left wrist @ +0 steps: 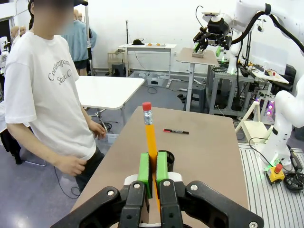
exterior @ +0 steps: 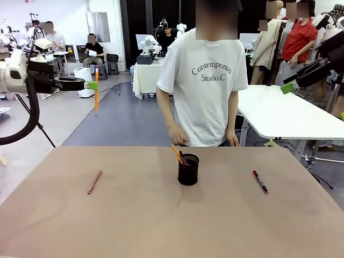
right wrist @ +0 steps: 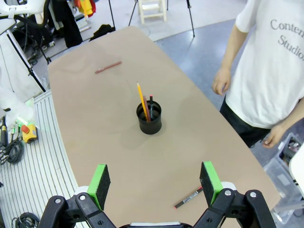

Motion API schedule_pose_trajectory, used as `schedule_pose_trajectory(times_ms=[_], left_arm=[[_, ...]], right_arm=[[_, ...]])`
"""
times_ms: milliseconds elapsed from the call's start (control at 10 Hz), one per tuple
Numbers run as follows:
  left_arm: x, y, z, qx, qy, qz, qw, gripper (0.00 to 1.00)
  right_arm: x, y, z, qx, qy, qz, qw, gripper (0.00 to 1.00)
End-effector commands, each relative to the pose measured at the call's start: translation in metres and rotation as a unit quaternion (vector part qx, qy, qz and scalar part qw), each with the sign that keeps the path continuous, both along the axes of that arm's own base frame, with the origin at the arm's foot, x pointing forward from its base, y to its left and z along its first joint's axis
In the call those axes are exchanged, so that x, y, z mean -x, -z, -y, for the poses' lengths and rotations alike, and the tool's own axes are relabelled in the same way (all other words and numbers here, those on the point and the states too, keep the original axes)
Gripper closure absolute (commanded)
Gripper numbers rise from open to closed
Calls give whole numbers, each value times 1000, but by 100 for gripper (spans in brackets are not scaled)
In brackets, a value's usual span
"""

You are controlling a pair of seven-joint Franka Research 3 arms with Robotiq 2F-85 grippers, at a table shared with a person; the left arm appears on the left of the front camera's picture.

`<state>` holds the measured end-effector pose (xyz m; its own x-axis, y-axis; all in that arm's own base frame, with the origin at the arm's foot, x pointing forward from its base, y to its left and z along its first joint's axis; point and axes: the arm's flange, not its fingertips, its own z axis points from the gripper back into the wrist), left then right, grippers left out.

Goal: Place the pens into the pen holder.
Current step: Pick up a writing instrument from the table and place it into the Pen holder.

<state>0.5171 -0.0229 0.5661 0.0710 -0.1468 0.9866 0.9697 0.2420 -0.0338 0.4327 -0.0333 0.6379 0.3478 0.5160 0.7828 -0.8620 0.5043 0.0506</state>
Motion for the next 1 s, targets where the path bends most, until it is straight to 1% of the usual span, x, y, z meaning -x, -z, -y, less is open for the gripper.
schedule_pose_trajectory(times_ms=[0, 600, 700, 800, 900], left_arm=[[1, -2, 0, -2, 5, 1, 1000, 100], [0, 0, 0, 0, 0, 0, 1000, 100], [-8, 2, 6, -6, -3, -3, 1000, 100], [-8, 1, 15, -1, -2, -3, 1000, 100], [-11, 8, 32, 2, -7, 11, 1000, 100]], right_arm=[[0, 0, -1, -4, -3, 4, 1000, 0], [0, 0, -1, -4, -3, 4, 1000, 0], [0, 0, -1, -4, -3, 4, 1000, 0], [0, 0, -1, -4, -3, 4, 1000, 0], [0, 0, -1, -4, -3, 4, 1000, 0]])
